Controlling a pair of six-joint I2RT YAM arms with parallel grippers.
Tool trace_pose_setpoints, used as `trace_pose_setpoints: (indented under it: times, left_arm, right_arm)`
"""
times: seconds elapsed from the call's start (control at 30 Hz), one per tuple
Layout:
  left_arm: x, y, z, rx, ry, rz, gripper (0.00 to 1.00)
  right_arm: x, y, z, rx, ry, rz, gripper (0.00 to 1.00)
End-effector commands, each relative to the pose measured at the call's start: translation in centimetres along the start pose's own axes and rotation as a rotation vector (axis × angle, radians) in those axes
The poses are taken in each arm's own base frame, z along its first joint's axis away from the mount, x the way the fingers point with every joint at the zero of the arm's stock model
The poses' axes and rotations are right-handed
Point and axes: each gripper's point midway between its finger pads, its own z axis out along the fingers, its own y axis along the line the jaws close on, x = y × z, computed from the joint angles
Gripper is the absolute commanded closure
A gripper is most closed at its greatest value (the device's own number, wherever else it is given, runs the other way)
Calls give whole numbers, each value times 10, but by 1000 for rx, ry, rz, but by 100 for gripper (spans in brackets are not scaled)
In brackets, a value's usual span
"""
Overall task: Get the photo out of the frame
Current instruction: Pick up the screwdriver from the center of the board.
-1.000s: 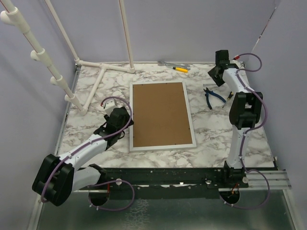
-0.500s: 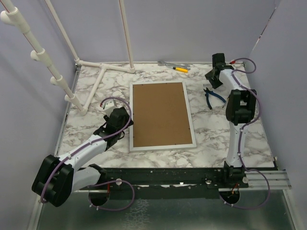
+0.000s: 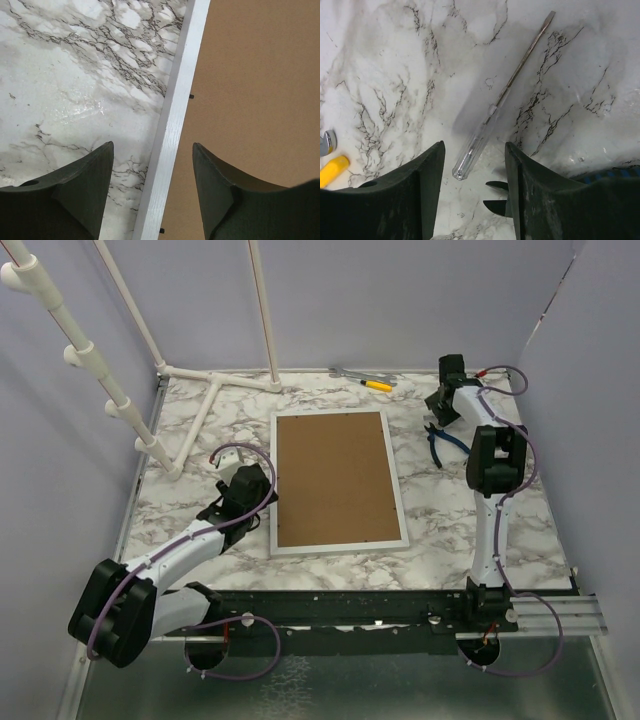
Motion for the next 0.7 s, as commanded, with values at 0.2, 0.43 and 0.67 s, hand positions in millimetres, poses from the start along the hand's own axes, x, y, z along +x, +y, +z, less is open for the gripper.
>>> trace_pose_setpoints:
  times: [0.2,0.43,0.67]
  left_arm:
    - [-20,0,-2,-19,-78,-33,35]
    - [-25,4,-9,-11,-107,-47,35]
    - [-26,4,-13,4,-114,-57,35]
  right_arm:
    - [6,-17,21,86,7,-10,48]
    - [13,-39,28,154,24,-125,50]
    - [15,-65,29,229,40,-308,70]
